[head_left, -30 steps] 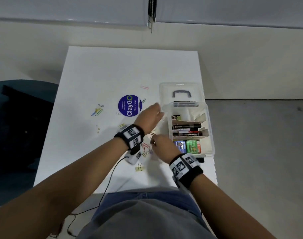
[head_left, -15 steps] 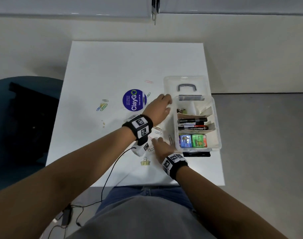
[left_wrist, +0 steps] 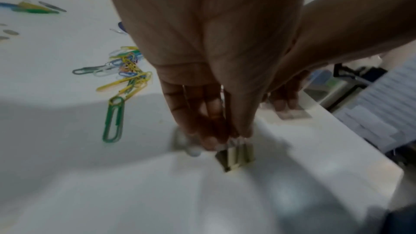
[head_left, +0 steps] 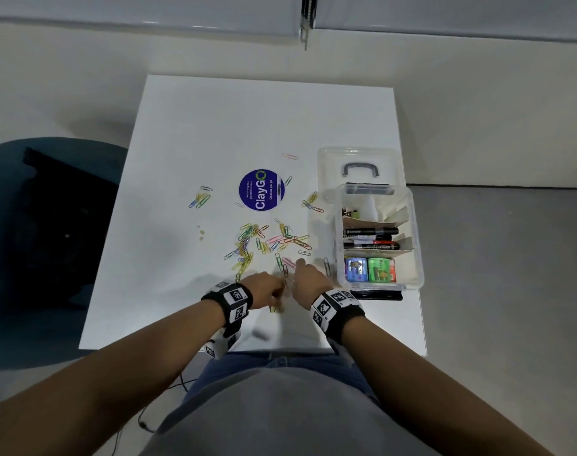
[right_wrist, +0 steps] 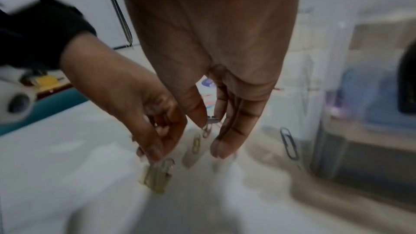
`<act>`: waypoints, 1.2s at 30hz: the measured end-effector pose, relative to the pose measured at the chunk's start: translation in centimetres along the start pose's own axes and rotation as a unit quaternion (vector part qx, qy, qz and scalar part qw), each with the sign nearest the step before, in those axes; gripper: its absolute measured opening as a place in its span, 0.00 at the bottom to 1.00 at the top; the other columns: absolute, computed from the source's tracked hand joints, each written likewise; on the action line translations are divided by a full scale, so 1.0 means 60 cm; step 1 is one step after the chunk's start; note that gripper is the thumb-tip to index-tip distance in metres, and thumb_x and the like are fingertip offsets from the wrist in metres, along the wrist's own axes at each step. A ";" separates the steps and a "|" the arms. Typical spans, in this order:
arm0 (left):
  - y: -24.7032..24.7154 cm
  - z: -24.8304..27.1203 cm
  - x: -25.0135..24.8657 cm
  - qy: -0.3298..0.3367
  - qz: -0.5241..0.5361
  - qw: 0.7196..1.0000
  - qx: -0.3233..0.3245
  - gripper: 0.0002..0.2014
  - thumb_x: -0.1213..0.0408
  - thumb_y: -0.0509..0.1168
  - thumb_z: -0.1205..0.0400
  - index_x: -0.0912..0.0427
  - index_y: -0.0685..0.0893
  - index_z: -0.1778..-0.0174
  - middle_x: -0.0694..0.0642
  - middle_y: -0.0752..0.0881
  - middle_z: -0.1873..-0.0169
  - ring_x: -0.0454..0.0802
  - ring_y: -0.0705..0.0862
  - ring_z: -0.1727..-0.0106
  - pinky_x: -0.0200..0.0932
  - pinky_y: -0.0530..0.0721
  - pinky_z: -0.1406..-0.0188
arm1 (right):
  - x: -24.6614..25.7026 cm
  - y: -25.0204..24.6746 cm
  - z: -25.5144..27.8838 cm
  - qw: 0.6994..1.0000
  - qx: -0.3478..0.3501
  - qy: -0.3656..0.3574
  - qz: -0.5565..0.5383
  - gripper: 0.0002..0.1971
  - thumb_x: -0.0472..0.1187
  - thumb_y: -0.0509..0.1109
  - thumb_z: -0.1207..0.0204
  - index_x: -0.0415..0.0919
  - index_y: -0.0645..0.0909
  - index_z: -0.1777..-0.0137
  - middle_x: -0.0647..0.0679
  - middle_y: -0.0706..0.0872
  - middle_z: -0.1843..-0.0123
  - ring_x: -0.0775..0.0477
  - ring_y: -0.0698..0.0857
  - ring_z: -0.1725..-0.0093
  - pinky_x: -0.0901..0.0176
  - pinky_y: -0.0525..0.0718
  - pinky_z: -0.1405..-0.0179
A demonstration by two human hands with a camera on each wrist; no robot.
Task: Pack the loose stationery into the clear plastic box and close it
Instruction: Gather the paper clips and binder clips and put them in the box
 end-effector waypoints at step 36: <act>-0.221 -0.028 0.235 -0.243 0.213 0.886 -0.331 0.24 0.69 0.63 0.18 0.61 0.71 0.24 0.65 0.67 0.24 0.66 0.78 0.32 0.54 0.78 0.31 | 0.053 -0.159 -0.166 0.993 -0.073 0.064 -0.071 0.24 0.34 0.62 0.22 0.33 0.66 0.26 0.35 0.63 0.23 0.33 0.74 0.28 0.43 0.77 0.33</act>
Point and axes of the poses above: each hand's wrist, its own z-axis away from the middle knuckle, its own y-axis out of the palm, x = y × z, the point moved 1 cm from there along -z, towards the middle knuckle
